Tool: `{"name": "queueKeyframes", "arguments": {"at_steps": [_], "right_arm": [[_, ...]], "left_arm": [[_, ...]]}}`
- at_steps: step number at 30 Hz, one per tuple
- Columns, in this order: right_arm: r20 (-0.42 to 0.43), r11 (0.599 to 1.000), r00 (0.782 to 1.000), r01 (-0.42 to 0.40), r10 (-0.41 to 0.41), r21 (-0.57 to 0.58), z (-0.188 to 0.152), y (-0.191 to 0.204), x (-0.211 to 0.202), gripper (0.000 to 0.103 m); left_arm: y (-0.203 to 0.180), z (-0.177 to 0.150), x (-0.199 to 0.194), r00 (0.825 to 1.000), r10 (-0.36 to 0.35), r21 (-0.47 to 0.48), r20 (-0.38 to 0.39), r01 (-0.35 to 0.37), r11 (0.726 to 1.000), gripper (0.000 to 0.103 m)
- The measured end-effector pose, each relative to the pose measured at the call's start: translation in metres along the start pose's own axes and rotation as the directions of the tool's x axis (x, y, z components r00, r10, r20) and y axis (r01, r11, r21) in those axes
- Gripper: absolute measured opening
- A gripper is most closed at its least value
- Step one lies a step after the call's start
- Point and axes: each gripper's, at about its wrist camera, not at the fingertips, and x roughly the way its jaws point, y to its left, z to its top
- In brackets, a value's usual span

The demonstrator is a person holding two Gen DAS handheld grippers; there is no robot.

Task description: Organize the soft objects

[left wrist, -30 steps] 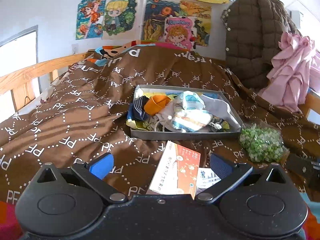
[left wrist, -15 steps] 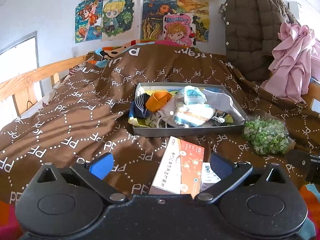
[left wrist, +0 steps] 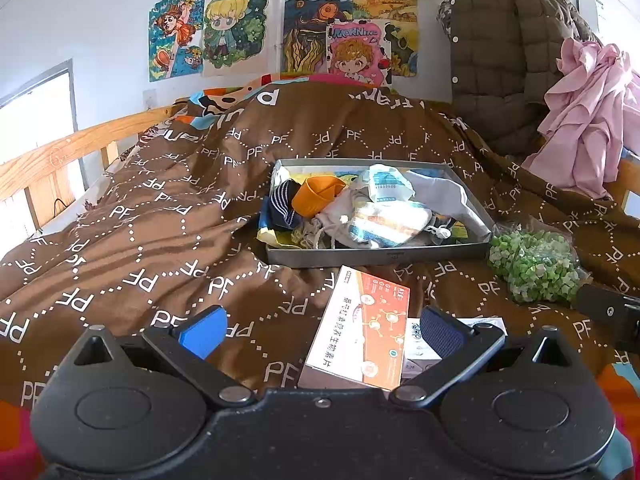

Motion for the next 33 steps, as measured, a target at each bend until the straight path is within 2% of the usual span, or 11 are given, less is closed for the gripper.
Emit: {"name": "queueKeyframes", "arguments": {"at_steps": [33], "right_arm": [[-0.022,1.000,1.000,-0.007,0.007,-0.003,-0.0031,0.0006,0.0039,0.103]], "left_arm": [[0.0001,0.0003,-0.0011,1.000,0.008,0.005,-0.002,-0.008,1.000,0.102]]}}
